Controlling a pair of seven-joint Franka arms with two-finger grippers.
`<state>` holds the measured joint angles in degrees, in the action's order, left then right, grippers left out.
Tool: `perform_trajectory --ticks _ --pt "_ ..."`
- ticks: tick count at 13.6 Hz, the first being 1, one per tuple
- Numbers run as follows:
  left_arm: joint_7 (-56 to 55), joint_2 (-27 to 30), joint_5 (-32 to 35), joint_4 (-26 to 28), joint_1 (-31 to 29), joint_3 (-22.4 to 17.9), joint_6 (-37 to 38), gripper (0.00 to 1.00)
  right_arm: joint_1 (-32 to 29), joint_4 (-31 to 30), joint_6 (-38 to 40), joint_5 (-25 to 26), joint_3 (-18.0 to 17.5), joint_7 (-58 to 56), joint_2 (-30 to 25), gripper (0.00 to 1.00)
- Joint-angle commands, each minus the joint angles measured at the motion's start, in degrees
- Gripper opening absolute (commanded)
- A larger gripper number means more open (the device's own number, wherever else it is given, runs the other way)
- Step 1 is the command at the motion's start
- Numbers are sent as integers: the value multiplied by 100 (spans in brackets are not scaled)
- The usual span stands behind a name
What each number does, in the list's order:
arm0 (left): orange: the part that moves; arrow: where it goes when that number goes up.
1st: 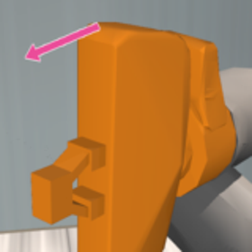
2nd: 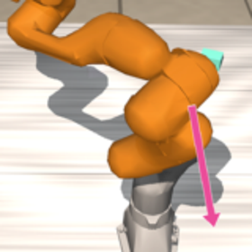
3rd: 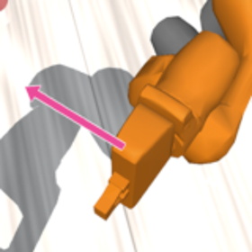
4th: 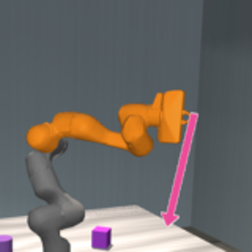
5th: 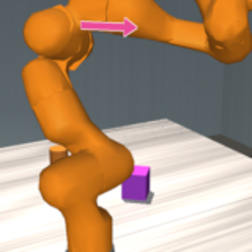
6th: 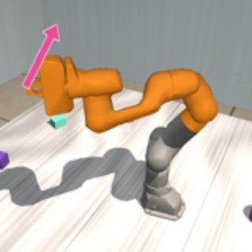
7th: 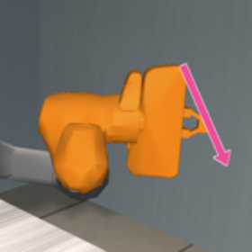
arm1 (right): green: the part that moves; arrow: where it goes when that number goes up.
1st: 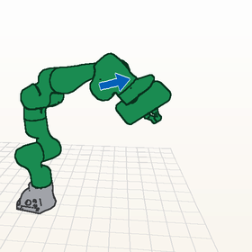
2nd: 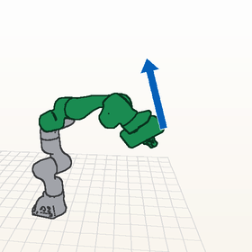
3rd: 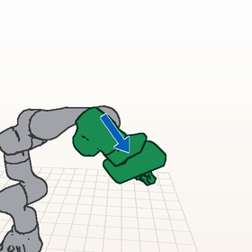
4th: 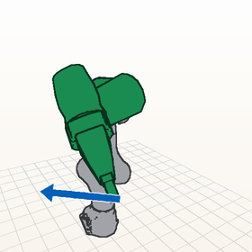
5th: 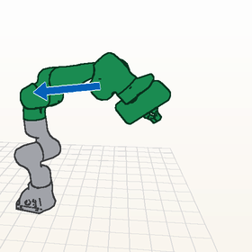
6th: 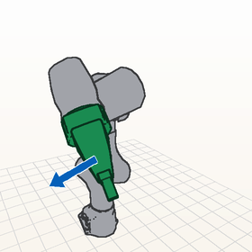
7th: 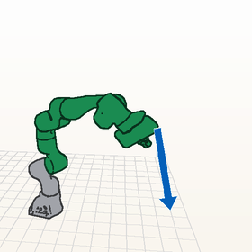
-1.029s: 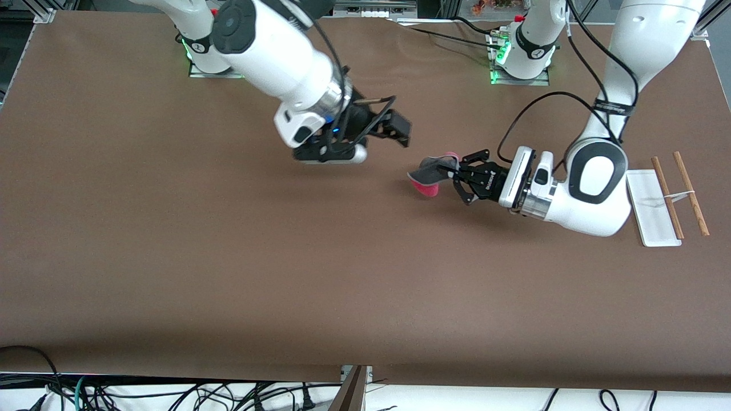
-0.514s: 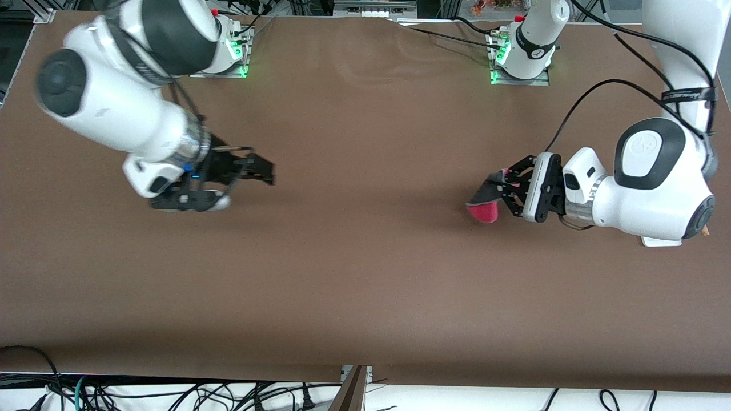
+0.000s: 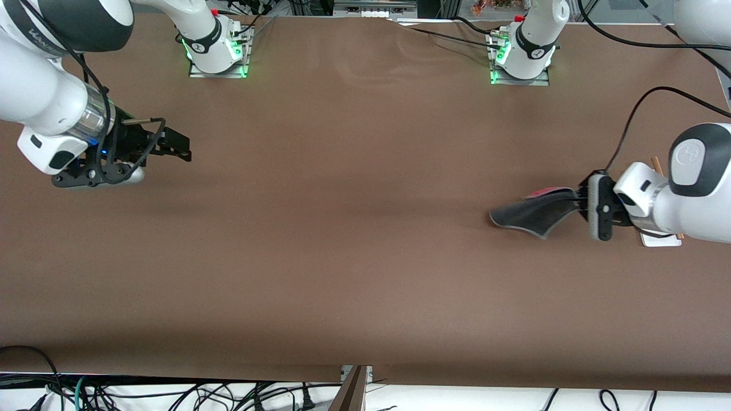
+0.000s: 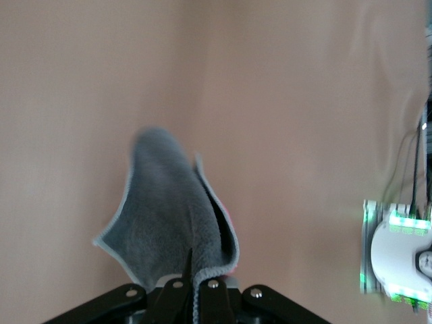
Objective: Pass towel and hang on rack
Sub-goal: 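Open the right gripper and carry the towel toward the rack with the left gripper, then lower the towel over the wooden rods with the left gripper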
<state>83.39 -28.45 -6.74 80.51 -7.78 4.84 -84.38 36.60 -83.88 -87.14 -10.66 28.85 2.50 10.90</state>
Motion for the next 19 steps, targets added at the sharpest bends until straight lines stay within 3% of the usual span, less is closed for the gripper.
perform_trajectory --ticks 1,3,5,7,12,19 --pt "-479 -29 986 -167 57 -88 124 0 -1219 -268 206 257 -1192 -144 -421 100" --pt "-692 -29 1751 -359 31 -89 150 0 -2039 -365 215 652 -2046 -83 -623 100" --pt "-666 -11 1834 -369 -74 -263 212 0 -2454 -741 163 715 -2409 223 -930 100" --pt "-613 -46 1860 -370 -319 -474 203 0 -2464 -1172 -91 881 -2445 348 -1247 100" --pt "-613 -64 1790 -642 -1531 -493 72 0 -2429 -998 -136 1075 -2445 199 -1117 100" --pt "-525 -388 1764 -624 -2631 -484 -956 0 -2429 -770 -102 1207 -2419 164 -1099 100"
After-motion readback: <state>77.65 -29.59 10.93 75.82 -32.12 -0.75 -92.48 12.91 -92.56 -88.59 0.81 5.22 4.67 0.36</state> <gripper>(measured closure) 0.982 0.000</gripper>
